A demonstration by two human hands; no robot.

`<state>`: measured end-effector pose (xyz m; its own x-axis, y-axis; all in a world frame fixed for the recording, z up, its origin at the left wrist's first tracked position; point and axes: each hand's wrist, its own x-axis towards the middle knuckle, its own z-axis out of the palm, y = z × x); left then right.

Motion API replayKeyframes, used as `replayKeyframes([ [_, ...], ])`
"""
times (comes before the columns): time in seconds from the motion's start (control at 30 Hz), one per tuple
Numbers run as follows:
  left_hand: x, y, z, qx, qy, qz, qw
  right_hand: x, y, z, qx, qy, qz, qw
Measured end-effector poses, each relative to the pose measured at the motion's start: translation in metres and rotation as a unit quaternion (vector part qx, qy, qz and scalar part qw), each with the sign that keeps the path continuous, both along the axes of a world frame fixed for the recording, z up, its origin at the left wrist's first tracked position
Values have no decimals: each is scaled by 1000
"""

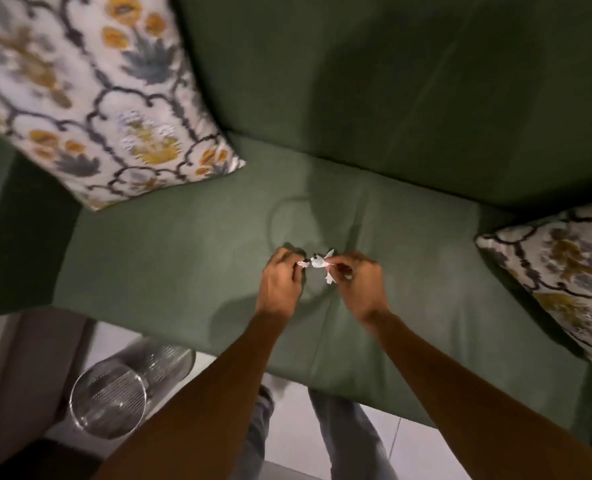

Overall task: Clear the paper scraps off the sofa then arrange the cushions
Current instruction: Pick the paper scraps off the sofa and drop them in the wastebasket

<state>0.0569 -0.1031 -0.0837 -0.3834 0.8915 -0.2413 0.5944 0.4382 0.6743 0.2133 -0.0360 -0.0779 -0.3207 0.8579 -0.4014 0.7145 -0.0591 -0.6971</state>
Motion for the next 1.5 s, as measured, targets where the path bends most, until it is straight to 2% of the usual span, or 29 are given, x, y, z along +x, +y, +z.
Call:
replayKeyframes([
  [0.23, -91, -110, 10, -67, 37, 112, 991, -104, -67, 16, 9, 4, 112, 994],
  [0.43, -141, -206, 8, -64, -15, 242, 968, -180, -150, 18, 3, -52, 191, 980],
  [0.57, -172, -281, 5, -66, -29, 353, 933, -234, -219, 9, -59, -69, 235, 968],
  [0.63, -181, -318, 4, -64, -45, 393, 916, -259, -251, 3, -79, -44, 249, 964],
  [0.87, -224, -441, -35, -135, -50, 511, 848, -347, -372, -38, -89, -40, 374, 922],
  [0.93, -237, -459, -52, -151, -45, 521, 839, -364, -395, -53, -87, -52, 403, 910],
  [1.03, -253, -476, -81, -144, -45, 532, 833, -382, -422, -84, -107, -62, 390, 912],
  [1.23, -260, -479, -107, -164, -63, 495, 851, -392, -437, -123, -161, -104, 366, 911],
  [1.33, -263, -478, -103, -168, -67, 489, 853, -385, -436, -124, -168, -89, 353, 916],
  [1.5, -265, -463, -80, -152, -39, 450, 879, -378, -420, -93, -165, -43, 343, 924],
])
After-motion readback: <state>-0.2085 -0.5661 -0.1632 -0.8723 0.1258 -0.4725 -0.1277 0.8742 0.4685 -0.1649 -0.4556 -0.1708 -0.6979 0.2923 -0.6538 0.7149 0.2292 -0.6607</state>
